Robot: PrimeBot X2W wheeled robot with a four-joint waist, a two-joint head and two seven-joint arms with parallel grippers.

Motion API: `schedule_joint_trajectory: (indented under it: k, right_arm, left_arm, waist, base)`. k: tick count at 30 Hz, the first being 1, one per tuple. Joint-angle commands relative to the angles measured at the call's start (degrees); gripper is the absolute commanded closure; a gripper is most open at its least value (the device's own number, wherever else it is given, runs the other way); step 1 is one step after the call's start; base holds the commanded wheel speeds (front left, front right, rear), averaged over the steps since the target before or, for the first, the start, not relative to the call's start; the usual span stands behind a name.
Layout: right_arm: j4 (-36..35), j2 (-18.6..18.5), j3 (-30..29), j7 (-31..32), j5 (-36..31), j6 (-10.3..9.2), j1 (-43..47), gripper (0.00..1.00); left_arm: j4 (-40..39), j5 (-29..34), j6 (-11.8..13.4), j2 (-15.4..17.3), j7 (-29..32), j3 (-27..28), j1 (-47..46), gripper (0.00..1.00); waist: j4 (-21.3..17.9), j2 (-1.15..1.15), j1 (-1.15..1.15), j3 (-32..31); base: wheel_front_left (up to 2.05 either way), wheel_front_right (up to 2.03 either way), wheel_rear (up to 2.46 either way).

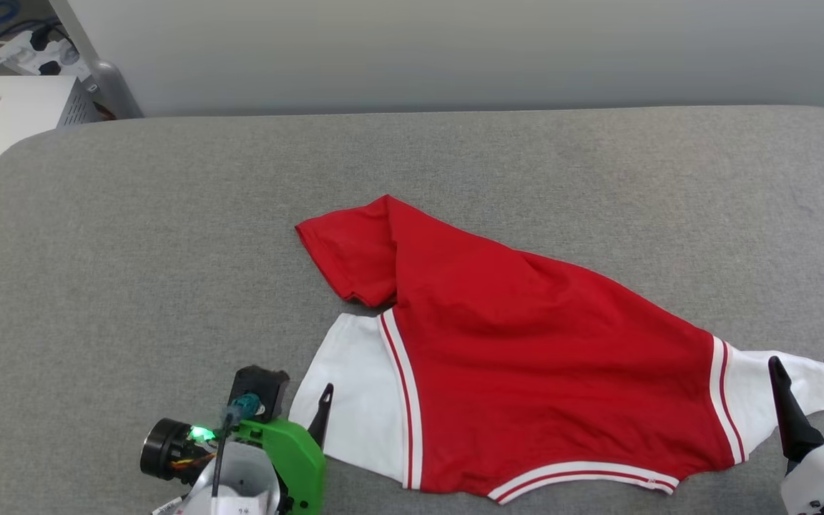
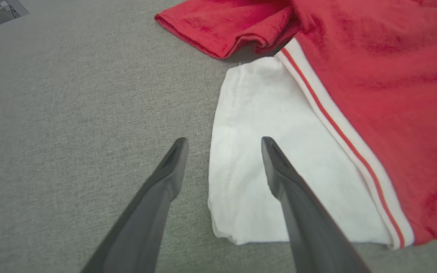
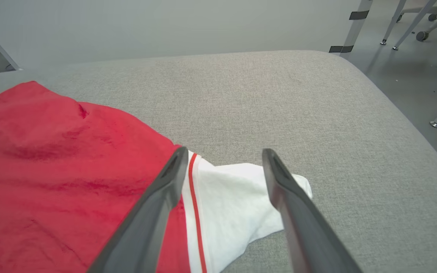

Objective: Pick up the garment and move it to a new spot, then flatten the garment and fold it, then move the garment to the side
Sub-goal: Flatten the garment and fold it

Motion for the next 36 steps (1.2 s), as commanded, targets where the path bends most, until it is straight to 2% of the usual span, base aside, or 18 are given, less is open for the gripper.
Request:
schedule_joint_trajectory:
  k: [1, 6, 11, 15, 21, 22, 23, 30, 36]
  right_arm:
    - [0.29, 0.07, 0.27, 0.00, -0.61, -0.04, -0.33, 0.00]
    - [0.74, 0.35, 1.06, -0.21, -0.26, -0.04, -0.97, 0.00]
    - [1.11, 0.38, 2.26, -0.45, -0.08, -0.04, -1.71, 0.00]
    - [1.44, 0.22, 2.89, -0.64, 0.24, -0.04, -2.33, 0.00]
    - [1.92, -0.19, 3.31, -0.69, 0.54, -0.04, -3.09, 0.00]
    - [2.00, -0.26, 3.26, -0.69, 0.58, -0.04, -3.14, 0.00]
    - [2.11, -0.35, 3.18, -0.67, 0.58, -0.04, -3.20, 0.00]
    - [2.71, -0.91, 2.41, -0.50, 0.60, -0.04, -3.09, 0.00]
    - [3.32, -1.80, 2.74, 1.17, 0.91, -0.04, -2.10, 0.00]
  left_arm:
    - [-0.76, -0.31, 0.57, 0.28, 3.29, -0.11, -0.15, 0.00]
    - [-4.46, -0.91, 2.76, 1.25, 17.21, 0.26, 1.15, 0.00]
    - [-7.42, 0.21, 6.48, 2.79, 26.63, 1.26, 2.81, 0.00]
    - [-8.35, 0.63, 8.27, 3.16, 30.72, 1.47, 3.96, 0.00]
    - [-7.14, -0.55, 8.88, 2.81, 31.72, 1.85, 4.53, 0.02]
    - [-6.81, -0.86, 8.89, 2.64, 31.50, 1.96, 4.40, 0.26]
    - [-6.35, -1.09, 8.81, 2.51, 31.16, 1.97, 4.16, 0.98]
    - [-5.75, -3.47, 8.06, 1.20, 28.33, 2.40, 2.99, 1.00]
    - [-9.66, -7.42, 7.92, 0.19, 25.78, 4.92, 3.58, 1.00]
  waist:
    - [-0.73, 0.00, 0.00, 0.69]
    - [-2.27, 0.00, 0.00, 1.81]
    - [-3.70, 0.00, 0.00, 3.19]
    - [-4.35, 0.00, 0.00, 3.99]
    - [-4.64, 0.00, 0.00, 5.01]
    - [-4.56, 0.00, 0.00, 5.12]
    - [-4.45, 0.00, 0.00, 5.24]
    - [-3.07, 0.00, 0.00, 4.94]
    - [-1.57, 0.00, 0.00, 2.47]
  base:
    - [0.00, 0.00, 0.00]
    - [0.00, 0.00, 0.00]
    - [0.00, 0.00, 0.00]
    - [0.00, 0.00, 0.00]
    - [0.00, 0.00, 0.00]
    - [0.00, 0.00, 0.00]
    - [0.00, 0.00, 0.00]
    - [0.00, 0.00, 0.00]
    - [0.00, 0.00, 0.00]
